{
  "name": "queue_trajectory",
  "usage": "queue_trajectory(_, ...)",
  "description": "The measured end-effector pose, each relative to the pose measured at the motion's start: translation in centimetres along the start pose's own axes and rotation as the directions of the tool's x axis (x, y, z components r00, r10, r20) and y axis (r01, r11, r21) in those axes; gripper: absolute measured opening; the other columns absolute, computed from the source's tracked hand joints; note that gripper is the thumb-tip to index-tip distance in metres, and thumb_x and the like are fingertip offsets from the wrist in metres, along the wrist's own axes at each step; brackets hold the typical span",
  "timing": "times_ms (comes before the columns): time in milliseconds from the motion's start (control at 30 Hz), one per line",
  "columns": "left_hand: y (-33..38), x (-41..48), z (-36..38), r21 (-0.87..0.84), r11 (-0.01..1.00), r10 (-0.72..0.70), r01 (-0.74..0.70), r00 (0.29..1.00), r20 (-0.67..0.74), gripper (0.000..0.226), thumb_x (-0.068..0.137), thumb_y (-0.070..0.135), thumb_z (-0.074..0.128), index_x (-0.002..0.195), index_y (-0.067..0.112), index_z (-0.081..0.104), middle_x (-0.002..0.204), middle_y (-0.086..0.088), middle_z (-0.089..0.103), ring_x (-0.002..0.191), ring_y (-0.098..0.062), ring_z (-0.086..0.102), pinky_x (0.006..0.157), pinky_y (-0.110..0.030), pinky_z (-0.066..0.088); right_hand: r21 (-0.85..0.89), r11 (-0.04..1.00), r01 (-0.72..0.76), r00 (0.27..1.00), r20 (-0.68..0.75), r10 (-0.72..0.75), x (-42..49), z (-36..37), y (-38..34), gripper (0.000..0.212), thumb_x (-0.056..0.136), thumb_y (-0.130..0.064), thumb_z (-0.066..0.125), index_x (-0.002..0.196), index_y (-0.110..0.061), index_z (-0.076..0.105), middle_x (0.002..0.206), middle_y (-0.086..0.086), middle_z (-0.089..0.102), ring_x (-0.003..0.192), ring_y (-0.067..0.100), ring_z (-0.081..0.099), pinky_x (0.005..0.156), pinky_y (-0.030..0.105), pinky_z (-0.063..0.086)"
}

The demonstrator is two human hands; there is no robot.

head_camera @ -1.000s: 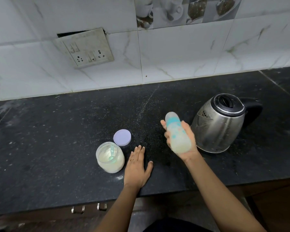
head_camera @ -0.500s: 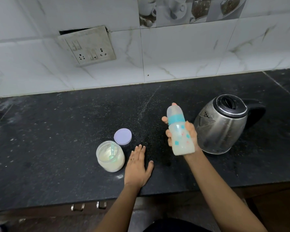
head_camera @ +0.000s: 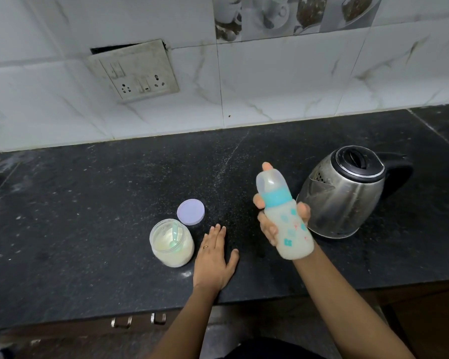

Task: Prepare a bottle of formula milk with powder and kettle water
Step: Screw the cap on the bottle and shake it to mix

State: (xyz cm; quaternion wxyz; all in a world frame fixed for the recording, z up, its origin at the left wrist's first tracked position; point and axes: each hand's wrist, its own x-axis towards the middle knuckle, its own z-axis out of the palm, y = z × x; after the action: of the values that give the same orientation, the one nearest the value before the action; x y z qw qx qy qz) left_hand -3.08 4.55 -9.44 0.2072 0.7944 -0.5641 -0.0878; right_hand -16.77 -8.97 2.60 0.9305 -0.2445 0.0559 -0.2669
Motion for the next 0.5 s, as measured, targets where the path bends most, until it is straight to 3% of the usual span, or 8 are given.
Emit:
queue_trajectory(67, -0.1, 0.0, 0.1, -0.005, 1.000, -0.003, 0.003, 1.000, 0.002, 0.072, 0.089, 0.054, 0.027, 0.149, 0.015, 0.028, 0.158, -0.003, 0.025, 0.147, -0.014, 0.014, 0.120, -0.028, 0.003, 0.014, 1.000, 0.016, 0.999, 0.034, -0.017, 0.4, 1.3, 0.1, 0.069, 0.075, -0.029, 0.078, 0.128, -0.001, 0.044, 0.110, 0.013, 0.063, 0.081, 0.022, 0.068, 0.064, 0.035, 0.059)
queue_trajectory(167, -0.1, 0.0, 0.1, -0.008, 1.000, -0.007, 0.007, 1.000, 0.002, 0.071, 0.089, 0.054, 0.028, 0.149, 0.016, 0.028, 0.158, -0.002, 0.025, 0.147, -0.013, 0.014, 0.120, -0.028, 0.003, 0.238, 0.961, 0.142, 0.956, -0.284, -0.070, 0.5, 0.3, 0.4, 0.089, 0.066, -0.024, 0.085, 0.140, -0.006, 0.041, 0.123, 0.019, 0.059, 0.088, 0.028, 0.070, 0.067, 0.040, 0.059)
queue_trajectory(200, -0.1, 0.0, 0.0, -0.009, 1.000, -0.008, 0.008, 1.000, 0.005, 0.071, 0.089, 0.054, 0.028, 0.149, 0.016, 0.028, 0.158, -0.002, 0.024, 0.147, -0.013, 0.014, 0.120, -0.027, 0.002, 0.263, 0.954, 0.146, 0.957, -0.282, -0.069, 0.5, 0.2, 0.5, 0.089, 0.066, -0.023, 0.085, 0.140, -0.006, 0.039, 0.122, 0.019, 0.058, 0.087, 0.028, 0.069, 0.067, 0.041, 0.059)
queue_trajectory(267, -0.1, 0.0, 0.0, -0.011, 1.000, -0.011, 0.011, 1.000, 0.008, 0.072, 0.088, 0.055, 0.027, 0.150, 0.017, 0.027, 0.158, -0.001, 0.023, 0.147, -0.013, 0.013, 0.119, -0.026, 0.001, 0.207, 0.972, 0.112, 0.961, -0.270, -0.053, 0.0, 1.1, 0.6, 0.077, 0.066, -0.023, 0.084, 0.129, -0.003, 0.043, 0.108, 0.017, 0.061, 0.074, 0.025, 0.067, 0.064, 0.040, 0.059)
queue_trajectory(333, -0.1, 0.0, -0.1, -0.013, 1.000, -0.011, 0.011, 1.000, 0.011, 0.073, 0.088, 0.056, 0.026, 0.150, 0.017, 0.027, 0.158, -0.002, 0.023, 0.147, -0.014, 0.013, 0.119, -0.026, 0.000, 0.194, 0.964, 0.183, 0.938, -0.328, -0.112, 0.1, 2.3, 0.5, 0.063, 0.068, -0.026, 0.081, 0.119, -0.004, 0.050, 0.102, 0.016, 0.061, 0.068, 0.022, 0.066, 0.068, 0.046, 0.058)
queue_trajectory(433, 0.0, 0.0, -0.2, -0.015, 1.000, -0.010, 0.011, 1.000, 0.012, 0.070, 0.090, 0.053, 0.030, 0.149, 0.016, 0.028, 0.158, -0.003, 0.024, 0.147, -0.015, 0.014, 0.118, -0.024, -0.002, 0.298, 0.889, 0.348, 0.841, -0.519, -0.155, 0.5, 4.3, -0.4, 0.048, 0.083, -0.027, 0.068, 0.124, -0.014, 0.046, 0.121, 0.021, 0.052, 0.097, 0.033, 0.065, 0.081, 0.069, 0.044)
queue_trajectory(500, 0.1, 0.0, -0.3, -0.026, 1.000, -0.008, 0.008, 1.000, 0.015, 0.065, 0.093, 0.048, 0.038, 0.149, 0.016, 0.028, 0.158, -0.003, 0.023, 0.147, -0.015, 0.014, 0.117, -0.023, -0.003, 0.282, 0.908, 0.310, 0.814, -0.573, -0.100, 0.4, 4.9, -1.3, 0.032, 0.091, -0.030, 0.061, 0.116, -0.014, 0.048, 0.119, 0.022, 0.051, 0.110, 0.039, 0.057, 0.083, 0.074, 0.039)
